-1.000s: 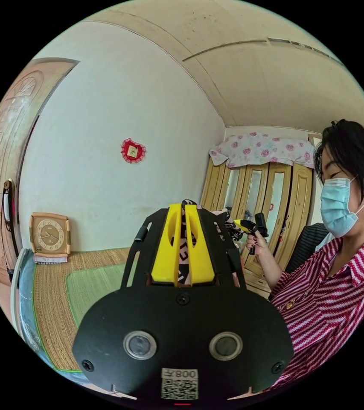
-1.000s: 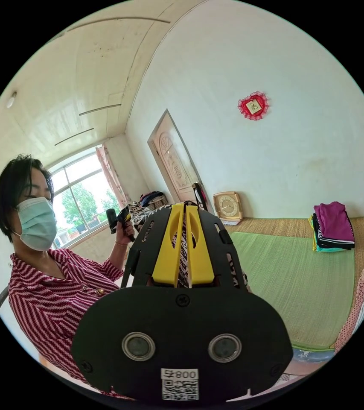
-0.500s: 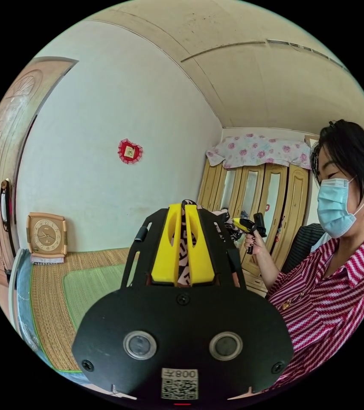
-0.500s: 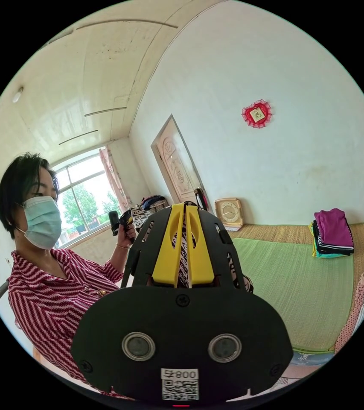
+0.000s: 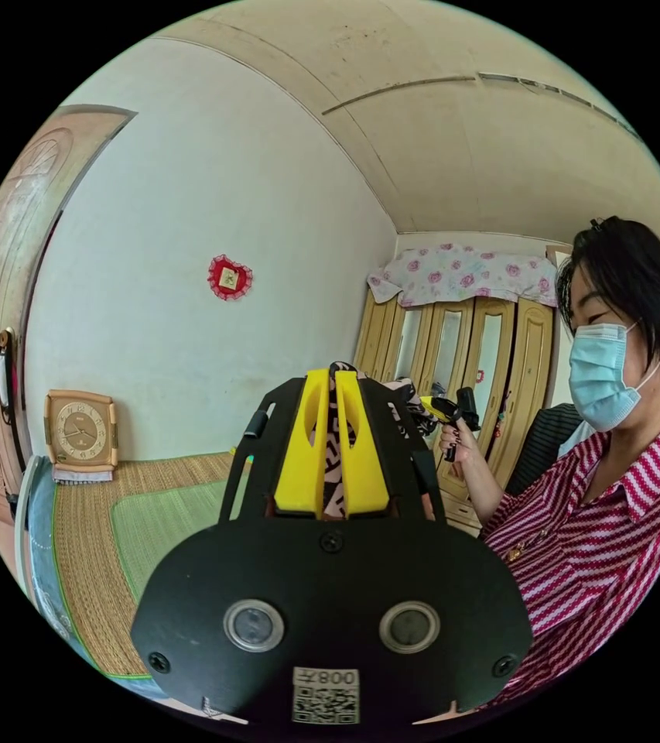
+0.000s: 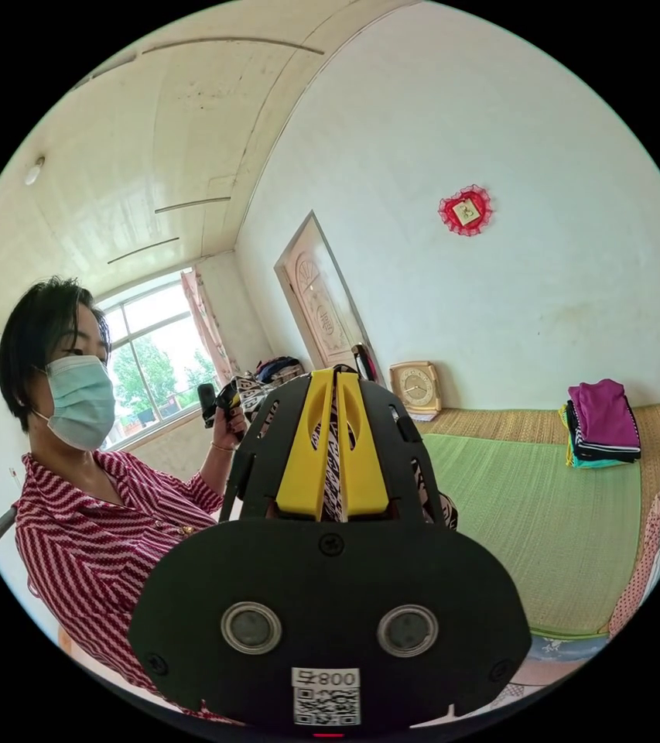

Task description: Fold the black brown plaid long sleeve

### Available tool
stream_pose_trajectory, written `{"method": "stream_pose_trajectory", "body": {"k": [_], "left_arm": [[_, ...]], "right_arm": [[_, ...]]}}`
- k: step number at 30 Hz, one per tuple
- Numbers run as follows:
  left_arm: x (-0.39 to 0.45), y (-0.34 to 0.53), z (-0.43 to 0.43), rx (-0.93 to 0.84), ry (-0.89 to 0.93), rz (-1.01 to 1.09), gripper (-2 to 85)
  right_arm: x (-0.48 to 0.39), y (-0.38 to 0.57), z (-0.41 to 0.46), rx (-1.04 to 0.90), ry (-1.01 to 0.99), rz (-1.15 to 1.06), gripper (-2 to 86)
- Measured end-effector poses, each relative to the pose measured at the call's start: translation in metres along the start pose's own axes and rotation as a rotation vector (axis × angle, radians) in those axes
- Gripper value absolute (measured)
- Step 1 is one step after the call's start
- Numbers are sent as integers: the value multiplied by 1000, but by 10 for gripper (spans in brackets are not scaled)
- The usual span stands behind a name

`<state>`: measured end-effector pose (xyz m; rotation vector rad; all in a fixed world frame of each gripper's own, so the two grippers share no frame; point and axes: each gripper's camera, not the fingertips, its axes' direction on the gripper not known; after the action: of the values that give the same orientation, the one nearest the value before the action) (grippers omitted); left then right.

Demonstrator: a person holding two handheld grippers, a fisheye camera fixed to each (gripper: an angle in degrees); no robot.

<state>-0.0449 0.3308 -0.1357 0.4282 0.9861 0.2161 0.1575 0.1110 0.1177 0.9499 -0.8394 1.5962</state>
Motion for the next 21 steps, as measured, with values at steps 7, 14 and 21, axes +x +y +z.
{"method": "stream_pose_trajectory", "body": {"k": [7, 14, 21], "left_arm": [[-4, 3, 5, -4, 9, 2, 10], [-8, 4, 7, -1, 13, 8, 11], [-12, 4, 9, -3, 15, 11, 11]], "right_arm": [[4, 2, 3, 8, 2, -2, 2], [7, 2, 5, 13, 0, -10, 2], [13, 4, 8, 16, -2, -11, 2]]}}
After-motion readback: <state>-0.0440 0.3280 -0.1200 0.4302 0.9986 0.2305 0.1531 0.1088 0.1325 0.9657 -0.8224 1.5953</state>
